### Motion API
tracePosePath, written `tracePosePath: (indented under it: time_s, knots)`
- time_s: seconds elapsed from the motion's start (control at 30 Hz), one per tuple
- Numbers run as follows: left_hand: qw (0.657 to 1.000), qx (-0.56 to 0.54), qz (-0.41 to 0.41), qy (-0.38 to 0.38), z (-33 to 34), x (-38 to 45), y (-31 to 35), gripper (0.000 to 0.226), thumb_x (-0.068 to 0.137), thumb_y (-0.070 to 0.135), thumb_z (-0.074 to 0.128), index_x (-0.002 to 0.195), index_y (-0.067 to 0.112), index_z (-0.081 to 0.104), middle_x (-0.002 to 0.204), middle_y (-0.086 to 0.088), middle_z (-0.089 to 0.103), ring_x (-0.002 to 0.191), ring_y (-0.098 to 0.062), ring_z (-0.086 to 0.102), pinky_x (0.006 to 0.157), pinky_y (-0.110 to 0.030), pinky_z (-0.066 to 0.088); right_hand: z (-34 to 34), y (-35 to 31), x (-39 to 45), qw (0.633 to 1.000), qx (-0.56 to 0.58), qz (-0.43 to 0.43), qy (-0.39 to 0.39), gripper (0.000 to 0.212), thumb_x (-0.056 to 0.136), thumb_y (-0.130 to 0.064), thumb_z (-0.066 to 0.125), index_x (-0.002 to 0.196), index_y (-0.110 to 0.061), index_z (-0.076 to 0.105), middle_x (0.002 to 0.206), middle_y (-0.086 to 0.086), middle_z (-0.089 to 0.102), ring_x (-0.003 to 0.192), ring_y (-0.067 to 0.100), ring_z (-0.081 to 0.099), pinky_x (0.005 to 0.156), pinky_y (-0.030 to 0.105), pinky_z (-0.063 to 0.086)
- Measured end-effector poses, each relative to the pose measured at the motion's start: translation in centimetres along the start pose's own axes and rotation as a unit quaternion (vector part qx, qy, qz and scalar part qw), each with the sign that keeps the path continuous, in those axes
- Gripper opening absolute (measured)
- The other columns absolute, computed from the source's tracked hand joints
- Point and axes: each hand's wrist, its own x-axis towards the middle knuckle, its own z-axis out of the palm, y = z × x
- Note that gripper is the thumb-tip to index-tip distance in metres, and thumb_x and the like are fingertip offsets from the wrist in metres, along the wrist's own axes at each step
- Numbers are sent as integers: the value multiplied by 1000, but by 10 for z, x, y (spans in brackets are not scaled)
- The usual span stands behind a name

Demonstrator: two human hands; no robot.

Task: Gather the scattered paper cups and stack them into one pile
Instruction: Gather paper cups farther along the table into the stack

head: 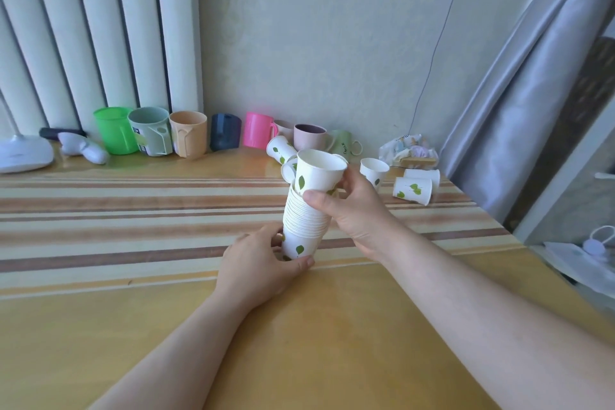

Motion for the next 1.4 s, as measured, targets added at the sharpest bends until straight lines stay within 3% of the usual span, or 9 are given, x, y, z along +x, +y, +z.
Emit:
tracePosePath:
  time_s: [0.13, 0.27, 0.47, 0.6, 0.7, 0.97, 1.1, 1.23, 1.4]
  knots:
    - [1000, -7, -1, 0, -1, -1, 0, 65, 68, 70, 83, 125, 43, 67, 113, 22, 75, 112, -7, 68, 95, -41, 56, -19, 17, -4, 999, 12, -4, -29, 71, 69, -44, 89, 135, -31, 67, 142, 11, 67, 128, 33, 65, 108, 51, 57]
    - [1000, -15, 3, -1, 1, -2, -1, 61, 67, 73, 80, 120, 48, 66, 109, 26, 74, 113, -1, 66, 95, -40, 55, -62, 53, -7, 996, -79, 6, -40, 74, 65, -54, 91, 135, -52, 66, 139, -14, 67, 130, 12, 60, 106, 38, 55]
    - [1000, -8, 7, 11, 5, 2, -6, 58, 62, 78, 76, 114, 54, 63, 95, 38, 68, 107, 4, 64, 86, -34, 54, -160, 123, 40, 919, -250, 90, 292, 47, 79, -26, 87, 116, -41, 62, 129, 4, 63, 106, 21, 62, 95, 40, 54]
    - [1000, 6, 17, 19, 8, 5, -8, 61, 61, 82, 71, 114, 54, 63, 89, 43, 65, 104, 6, 62, 79, -27, 50, -204, 147, 77, 884, -201, 180, 382, 44, 75, -41, 86, 108, -39, 58, 135, 4, 56, 107, 26, 60, 88, 37, 48]
    - [1000, 11, 19, 15, 8, 6, -7, 56, 60, 84, 70, 108, 57, 63, 86, 51, 62, 101, 7, 61, 74, -21, 45, -213, 156, 101, 891, -177, 226, 353, 39, 77, -60, 78, 105, -33, 74, 120, 2, 71, 110, 33, 65, 94, 43, 56]
    - [1000, -2, 9, 7, 8, 6, -6, 62, 61, 80, 75, 116, 52, 66, 90, 44, 66, 103, 13, 60, 73, -18, 44, -175, 151, 94, 941, -15, 132, 311, 39, 83, -29, 79, 106, 0, 66, 97, 0, 64, 91, 20, 57, 84, 37, 45]
    - [1000, -2, 9, -1, 6, 5, -6, 63, 62, 78, 76, 117, 50, 65, 97, 37, 68, 106, 5, 63, 83, -30, 52, -136, 118, 63, 950, 57, 103, 288, 38, 78, -30, 86, 105, -25, 59, 116, 1, 73, 101, 22, 75, 93, 47, 64]
    - [1000, -6, 12, -2, 6, 5, -7, 59, 63, 78, 78, 114, 51, 64, 92, 40, 62, 104, 6, 65, 84, -31, 52, -99, 55, 43, 955, 176, 34, 238, 84, 59, -46, 91, 134, -37, 55, 101, -13, 80, 96, 16, 71, 82, 36, 54]
    - [1000, 5, 12, 0, 7, 6, -11, 63, 63, 82, 75, 116, 49, 64, 95, 34, 64, 107, -1, 65, 84, -35, 52, -55, -20, 29, 978, 159, -69, 120, 96, 63, -40, 93, 147, -38, 45, 94, -15, 82, 88, 8, 74, 69, 22, 54]
